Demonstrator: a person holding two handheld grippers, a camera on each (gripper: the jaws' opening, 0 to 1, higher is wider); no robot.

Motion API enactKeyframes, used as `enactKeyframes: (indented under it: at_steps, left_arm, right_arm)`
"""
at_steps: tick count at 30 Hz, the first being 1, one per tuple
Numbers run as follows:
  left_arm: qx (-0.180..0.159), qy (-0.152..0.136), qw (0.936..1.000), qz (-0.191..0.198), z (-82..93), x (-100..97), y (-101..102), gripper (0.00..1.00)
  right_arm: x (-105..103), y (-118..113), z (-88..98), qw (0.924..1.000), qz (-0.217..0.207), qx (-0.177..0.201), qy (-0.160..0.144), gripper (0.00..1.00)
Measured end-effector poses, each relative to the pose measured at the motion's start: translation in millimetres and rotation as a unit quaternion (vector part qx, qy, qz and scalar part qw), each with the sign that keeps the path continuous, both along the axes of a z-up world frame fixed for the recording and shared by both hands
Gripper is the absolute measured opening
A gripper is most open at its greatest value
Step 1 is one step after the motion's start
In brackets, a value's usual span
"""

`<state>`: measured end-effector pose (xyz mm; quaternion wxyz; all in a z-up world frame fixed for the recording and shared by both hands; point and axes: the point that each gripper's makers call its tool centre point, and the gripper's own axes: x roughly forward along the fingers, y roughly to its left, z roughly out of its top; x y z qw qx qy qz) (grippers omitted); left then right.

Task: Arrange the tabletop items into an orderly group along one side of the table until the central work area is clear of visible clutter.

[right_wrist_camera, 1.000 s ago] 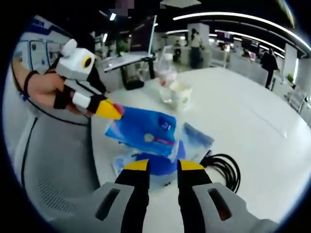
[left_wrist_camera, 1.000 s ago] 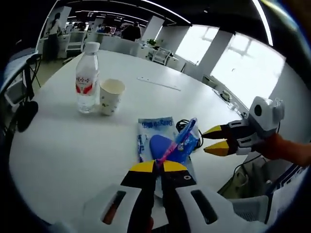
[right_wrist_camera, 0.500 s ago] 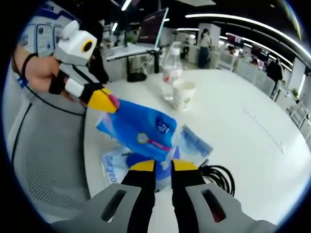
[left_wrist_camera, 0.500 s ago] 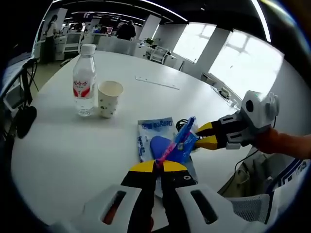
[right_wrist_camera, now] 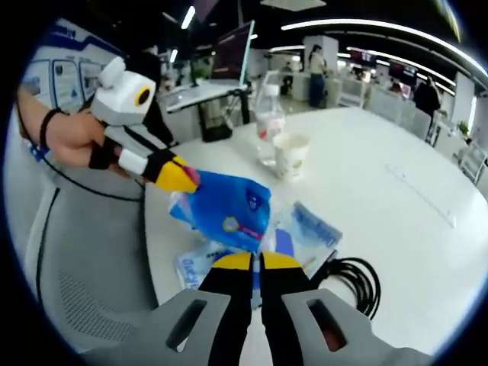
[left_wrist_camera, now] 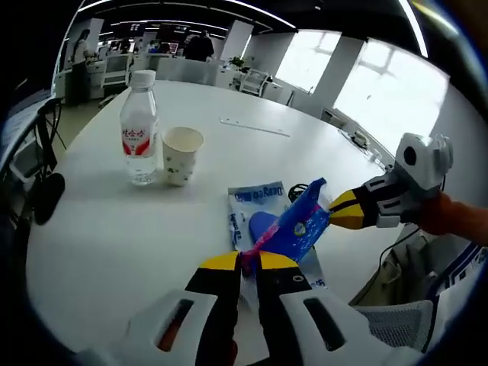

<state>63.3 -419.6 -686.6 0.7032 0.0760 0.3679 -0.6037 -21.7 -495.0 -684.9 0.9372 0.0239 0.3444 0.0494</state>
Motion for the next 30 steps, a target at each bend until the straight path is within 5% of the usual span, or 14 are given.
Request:
enactKeyframes:
  at_steps: [3, 10, 30]
  left_arm:
    - [0.005, -0.023, 0.9997, -0.006, 1.8, 2.6, -2, 0.12]
    - [-0.023, -0.016, 0.9996, -0.001, 13.9, 1.9, -7, 0.16]
    - [-0.035, -0.01, 0.9993, -0.001, 13.0, -3.9, 2, 0.17]
  right_arm:
    - [-5, -3, -0.5, 0.9998, -0.013, 0.0, 0.017, 0.0]
    - [-15, -23, 1.7, 0.9967, -0.068, 0.025, 0.036, 0.0]
    - [-36, -101, 20.6, 0.983, -0.179, 0.031, 0.024, 0.0]
